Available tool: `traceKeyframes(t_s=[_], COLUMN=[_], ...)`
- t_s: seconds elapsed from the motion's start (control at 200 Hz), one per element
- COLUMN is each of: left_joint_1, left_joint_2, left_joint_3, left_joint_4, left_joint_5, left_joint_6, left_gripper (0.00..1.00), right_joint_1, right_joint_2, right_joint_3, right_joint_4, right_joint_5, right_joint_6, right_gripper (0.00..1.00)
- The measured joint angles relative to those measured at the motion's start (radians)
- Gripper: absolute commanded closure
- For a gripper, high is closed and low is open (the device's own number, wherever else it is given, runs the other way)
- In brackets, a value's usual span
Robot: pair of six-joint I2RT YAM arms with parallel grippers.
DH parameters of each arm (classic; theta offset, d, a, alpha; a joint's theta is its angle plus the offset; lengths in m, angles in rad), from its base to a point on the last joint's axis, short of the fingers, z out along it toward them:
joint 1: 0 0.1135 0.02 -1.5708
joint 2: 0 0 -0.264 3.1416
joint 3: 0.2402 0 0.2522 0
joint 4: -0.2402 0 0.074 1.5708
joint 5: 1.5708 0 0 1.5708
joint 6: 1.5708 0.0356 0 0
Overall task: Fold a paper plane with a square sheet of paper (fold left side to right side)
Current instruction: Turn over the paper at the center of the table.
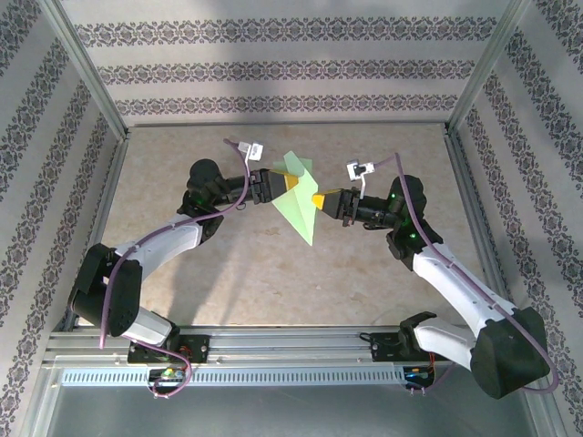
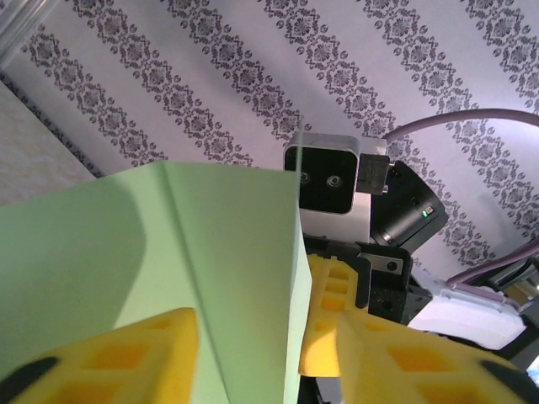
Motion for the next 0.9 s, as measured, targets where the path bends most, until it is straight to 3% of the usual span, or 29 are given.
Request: traceKeyframes(t_s=[0.155,0.24,0.345,0.41,0.545,0.7,0.774,0.899], left_joint_1=[-0.005,-0.005,-0.005,-0.005,-0.005,-0.005,-0.005,-0.005], left_joint_2=[0.001,0.001,0.001,0.000,-0.002,-0.013,-0.019,-0.021], left_joint_3=[0.002,0.002,0.002,0.002,0.002,0.002,0.002,0.002], left_joint_4=[0.001,-0.001,-0.004,-0.004,-0.005,-0.005,-0.005,-0.005], left_joint_5=[0.001,0.000,-0.004,-0.007,-0.016,-0.027,-0.027,-0.027], left_joint_6=[0.010,0.013,0.022,0.025,0.028,0.029,0.029,0.033], left_gripper=[0.88,0.93,1.00,1.00,1.00,1.00,1.00,1.00], right_joint_1=[0.000,0.000,0.000,-0.002,-0.021,-0.073,-0.088,-0.079], right_joint_2=[0.009,0.013,0.017,0.016,-0.003,-0.078,-0.103,-0.098], right_joint_3=[0.000,0.000,0.000,0.000,-0.006,-0.060,-0.099,-0.149], right_joint_4=[0.003,0.002,0.002,0.002,-0.002,0.001,0.002,0.006], right_joint_5=[0.005,0.010,0.017,0.023,0.032,0.050,0.060,0.068], right_joint_6=[0.003,0.007,0.021,0.030,0.043,0.053,0.057,0.071], right_gripper=[1.00,0.99,0.90,0.81,0.54,0.15,0.07,0.02])
